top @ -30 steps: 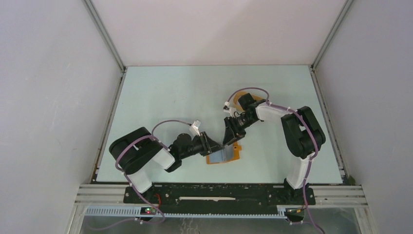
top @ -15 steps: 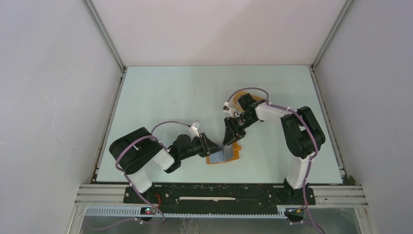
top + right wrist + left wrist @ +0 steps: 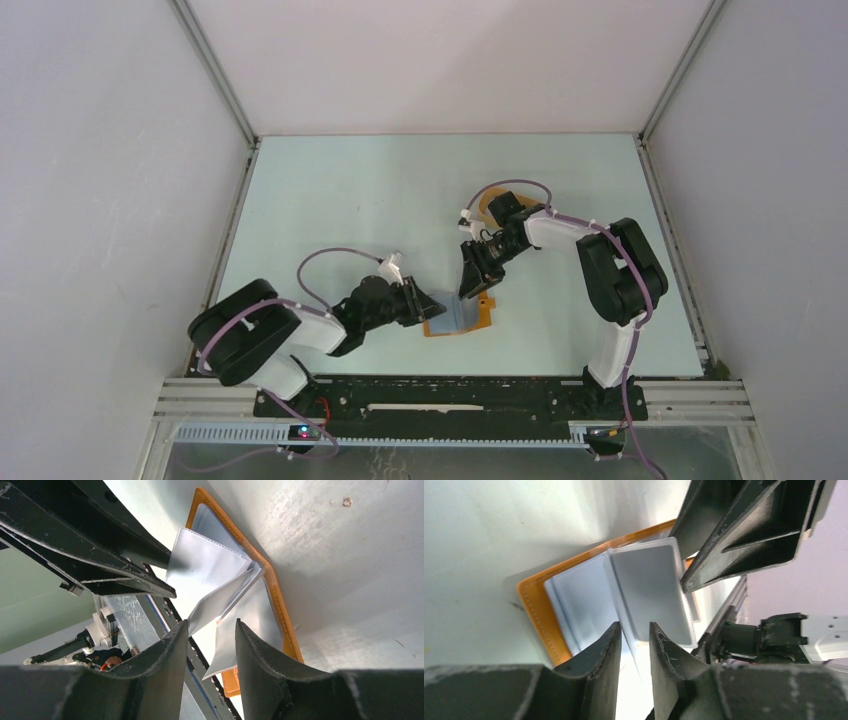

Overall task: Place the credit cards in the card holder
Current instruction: Insert the credit card into the card holder, then pick up the credit card from the storage box.

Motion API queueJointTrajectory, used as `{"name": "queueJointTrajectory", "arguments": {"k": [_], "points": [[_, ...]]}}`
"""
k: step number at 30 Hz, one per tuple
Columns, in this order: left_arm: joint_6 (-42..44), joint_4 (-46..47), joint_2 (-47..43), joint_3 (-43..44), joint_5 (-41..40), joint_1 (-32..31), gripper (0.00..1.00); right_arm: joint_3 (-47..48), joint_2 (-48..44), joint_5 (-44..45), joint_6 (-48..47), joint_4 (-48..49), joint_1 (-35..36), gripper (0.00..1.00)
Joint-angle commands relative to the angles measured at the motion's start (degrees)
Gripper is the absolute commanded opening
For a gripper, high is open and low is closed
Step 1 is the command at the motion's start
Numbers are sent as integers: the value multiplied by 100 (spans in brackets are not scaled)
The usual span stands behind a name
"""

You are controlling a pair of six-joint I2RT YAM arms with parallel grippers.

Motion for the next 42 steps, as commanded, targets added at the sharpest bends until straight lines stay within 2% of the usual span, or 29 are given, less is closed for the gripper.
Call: {"name": "queueJointTrajectory", "arguments": {"k": [1, 11, 18, 25, 33, 42], "points": [[636, -1224, -517, 152, -379, 37, 32, 73, -99, 157, -10, -15, 16, 47], [1317, -2675, -1443, 484, -860, 30, 33, 78, -179, 162, -37, -23, -37, 47], [1510, -2734, -1871, 576, -686, -9, 33, 73, -201, 168, -69, -29, -42, 47], [1469, -2307, -1370, 823, -397, -174, 32, 75, -361, 325, -213, -29, -57, 47], [1511, -2035, -493, 1178, -253, -354, 32, 76, -870, 629, -739, -190, -225, 52], [2240, -2379, -88, 1770, -216, -412, 32, 177, -1824, 1040, -1420, -432, -693, 55]]}}
